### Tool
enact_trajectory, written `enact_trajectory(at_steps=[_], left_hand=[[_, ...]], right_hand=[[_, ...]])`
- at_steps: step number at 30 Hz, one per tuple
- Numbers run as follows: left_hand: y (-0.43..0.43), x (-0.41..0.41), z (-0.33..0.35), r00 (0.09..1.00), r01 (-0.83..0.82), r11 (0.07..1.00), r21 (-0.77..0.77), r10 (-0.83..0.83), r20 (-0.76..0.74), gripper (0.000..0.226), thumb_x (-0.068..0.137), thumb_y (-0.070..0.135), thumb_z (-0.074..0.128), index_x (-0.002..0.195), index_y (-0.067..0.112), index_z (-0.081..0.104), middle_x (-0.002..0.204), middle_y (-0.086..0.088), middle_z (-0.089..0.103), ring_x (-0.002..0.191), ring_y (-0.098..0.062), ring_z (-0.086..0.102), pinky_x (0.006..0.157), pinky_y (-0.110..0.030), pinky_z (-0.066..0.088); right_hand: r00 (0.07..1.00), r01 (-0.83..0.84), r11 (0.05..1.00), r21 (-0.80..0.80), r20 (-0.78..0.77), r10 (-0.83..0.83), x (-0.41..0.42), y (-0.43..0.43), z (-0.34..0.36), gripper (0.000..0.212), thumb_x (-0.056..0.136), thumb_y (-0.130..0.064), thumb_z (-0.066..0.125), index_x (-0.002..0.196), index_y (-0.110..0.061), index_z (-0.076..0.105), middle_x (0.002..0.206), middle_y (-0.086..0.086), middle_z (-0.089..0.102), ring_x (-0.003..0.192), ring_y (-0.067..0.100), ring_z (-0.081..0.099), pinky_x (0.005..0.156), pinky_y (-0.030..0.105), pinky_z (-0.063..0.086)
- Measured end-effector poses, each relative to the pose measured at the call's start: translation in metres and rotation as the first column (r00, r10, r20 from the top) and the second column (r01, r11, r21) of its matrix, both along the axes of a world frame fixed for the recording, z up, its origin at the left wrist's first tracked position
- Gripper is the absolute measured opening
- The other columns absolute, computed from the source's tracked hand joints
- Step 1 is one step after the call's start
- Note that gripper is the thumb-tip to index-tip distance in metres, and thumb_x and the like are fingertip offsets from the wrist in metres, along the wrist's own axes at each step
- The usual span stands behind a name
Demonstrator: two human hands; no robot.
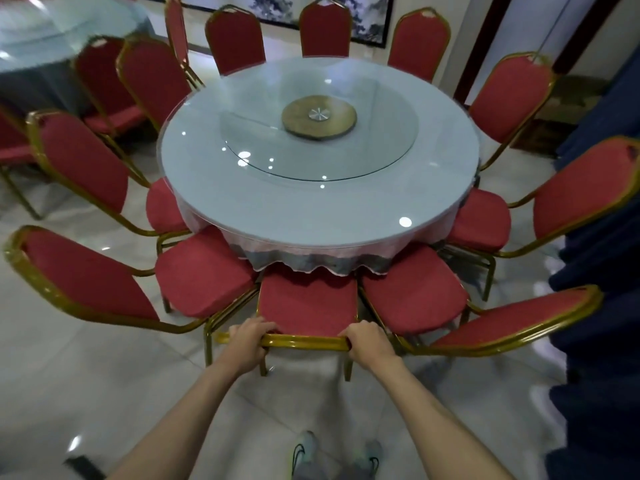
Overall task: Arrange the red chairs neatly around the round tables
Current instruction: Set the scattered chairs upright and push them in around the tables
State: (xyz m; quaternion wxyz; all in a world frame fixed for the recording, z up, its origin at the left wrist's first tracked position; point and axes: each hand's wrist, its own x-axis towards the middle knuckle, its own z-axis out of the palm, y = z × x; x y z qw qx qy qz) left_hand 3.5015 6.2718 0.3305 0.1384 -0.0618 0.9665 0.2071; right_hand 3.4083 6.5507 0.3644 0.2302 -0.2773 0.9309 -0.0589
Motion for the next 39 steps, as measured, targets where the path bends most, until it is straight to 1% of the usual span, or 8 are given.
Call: enact_trajectory(at_steps=[3,7,15,20,30,33,35,39], left_hand=[[0.003,0.004,-0.001,1.0,0.018,0.999,0.047,-0.018,-0.004,0.061,0.08,0.01,0.055,0.123,0.053,0.064,0.114,0.024,0.061,0.116,-0.006,0.054,0.086,-0.042,0.042],[0.022,0.016,0.004,0.998,-0.028,0.995,0.096,0.034,-0.057,0.062,0.081,0.002,0.054,0.117,0.05,0.07,0.107,0.025,0.065,0.113,-0.005,0.051,0.083,-0.038,0.03],[0.048,0.046,-0.006,0.988,-0.085,0.981,0.176,0.106,-0.113,0.064,0.071,-0.003,0.058,0.112,0.043,0.075,0.107,0.022,0.066,0.119,-0.006,0.049,0.114,-0.049,0.02],[0.05,0.048,0.0,0.992,-0.068,0.978,0.196,0.087,-0.093,0.061,0.075,-0.004,0.059,0.113,0.041,0.074,0.109,0.02,0.067,0.121,-0.008,0.048,0.116,-0.049,0.016],[0.053,0.045,0.001,0.998,-0.026,0.994,0.104,0.032,-0.06,0.053,0.078,0.002,0.057,0.111,0.041,0.071,0.106,0.018,0.068,0.112,-0.01,0.053,0.108,-0.048,0.028],[0.051,0.042,0.012,1.0,0.008,0.988,0.153,-0.007,-0.009,0.044,0.085,0.006,0.058,0.111,0.039,0.068,0.106,0.018,0.065,0.111,-0.011,0.053,0.105,-0.048,0.03],[0.045,0.04,0.023,0.997,0.041,0.978,0.206,-0.054,0.055,0.042,0.086,0.009,0.06,0.114,0.038,0.067,0.105,0.02,0.061,0.112,-0.012,0.055,0.102,-0.047,0.032],[0.028,0.049,0.038,0.992,0.055,0.965,0.256,-0.082,0.096,0.044,0.083,0.014,0.064,0.12,0.038,0.067,0.105,0.018,0.062,0.105,-0.011,0.06,0.099,-0.041,0.046]], right_hand=[[1.0,-0.005,1.0,0.013,-0.022,0.005,0.001,0.002,0.004,0.032,0.081,-0.015,0.064,0.102,-0.033,0.079,0.085,-0.001,0.076,0.084,0.023,0.073,0.073,0.035,0.057],[0.997,-0.071,0.995,0.069,0.012,0.07,0.0,0.009,0.011,0.028,0.075,-0.01,0.059,0.091,-0.024,0.078,0.076,0.001,0.072,0.074,0.023,0.07,0.066,0.034,0.055],[0.991,-0.125,0.984,0.127,0.053,0.119,0.022,0.029,0.014,0.017,0.083,-0.01,0.064,0.092,-0.019,0.076,0.073,-0.001,0.07,0.071,0.017,0.071,0.073,0.033,0.062],[0.993,-0.104,0.983,0.151,0.071,0.094,0.032,0.03,0.017,0.01,0.082,-0.01,0.066,0.077,-0.017,0.07,0.069,0.001,0.072,0.065,0.014,0.071,0.071,0.033,0.062],[0.998,0.004,0.991,0.131,0.067,-0.013,0.036,0.031,0.002,0.04,0.082,-0.017,0.074,0.117,-0.035,0.075,0.082,-0.007,0.076,0.082,0.01,0.074,0.082,0.032,0.061],[0.97,0.146,0.989,0.005,0.194,-0.144,0.047,0.041,-0.011,0.042,0.089,-0.016,0.067,0.124,-0.041,0.068,0.074,-0.016,0.065,0.072,0.001,0.067,0.072,0.024,0.058],[0.946,0.246,0.963,-0.108,0.244,-0.214,0.057,0.044,-0.018,0.045,0.09,-0.014,0.067,0.127,-0.039,0.064,0.09,-0.018,0.062,0.079,0.001,0.063,0.068,0.017,0.051],[0.938,0.288,0.94,-0.183,0.254,-0.237,0.07,0.049,-0.03,0.05,0.088,-0.032,0.068,0.134,-0.044,0.055,0.116,-0.016,0.054,0.117,0.017,0.056,0.098,0.039,0.052]])
